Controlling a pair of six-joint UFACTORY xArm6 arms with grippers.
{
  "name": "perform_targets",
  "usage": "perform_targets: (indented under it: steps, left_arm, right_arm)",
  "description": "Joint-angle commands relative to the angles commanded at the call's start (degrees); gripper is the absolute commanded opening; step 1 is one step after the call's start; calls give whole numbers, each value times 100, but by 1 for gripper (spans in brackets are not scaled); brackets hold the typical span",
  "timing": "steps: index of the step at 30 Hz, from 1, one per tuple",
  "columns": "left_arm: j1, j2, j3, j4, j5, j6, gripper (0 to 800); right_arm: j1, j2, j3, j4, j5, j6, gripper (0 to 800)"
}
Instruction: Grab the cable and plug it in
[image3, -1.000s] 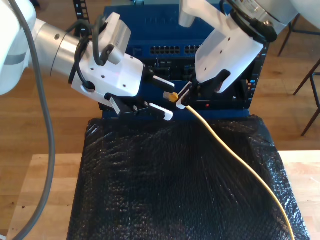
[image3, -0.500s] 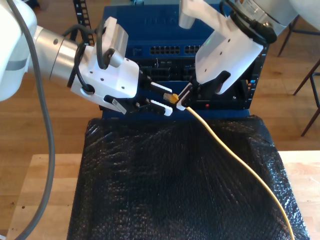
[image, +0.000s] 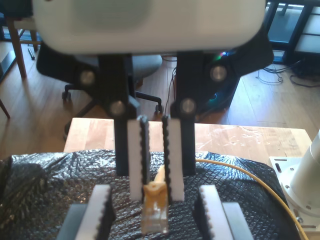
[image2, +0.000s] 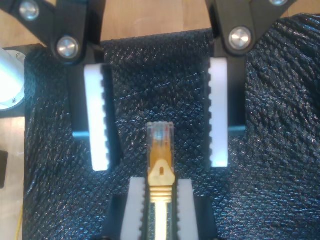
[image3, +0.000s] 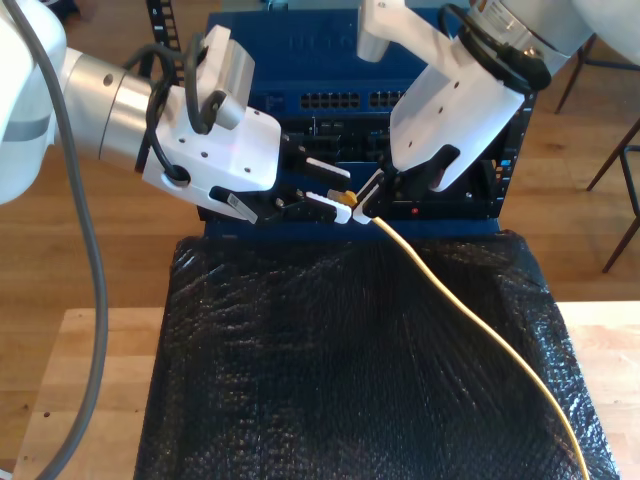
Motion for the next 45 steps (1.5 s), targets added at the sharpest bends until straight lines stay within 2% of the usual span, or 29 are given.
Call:
perform_targets:
  steps: [10,29,45]
  left_arm:
    - [9,-70,9,-9,-18,0,308]
    - [9,-114,62,0,18,0,285]
    - [9,-132,88,-9,9,0,232]
  right_arm:
    - [-9,-9,0,-9,0,-9,7]
    - [-9,-9,-18,-9,0,-18,7]
    - [-9,0,-35,-9,0,-18,7]
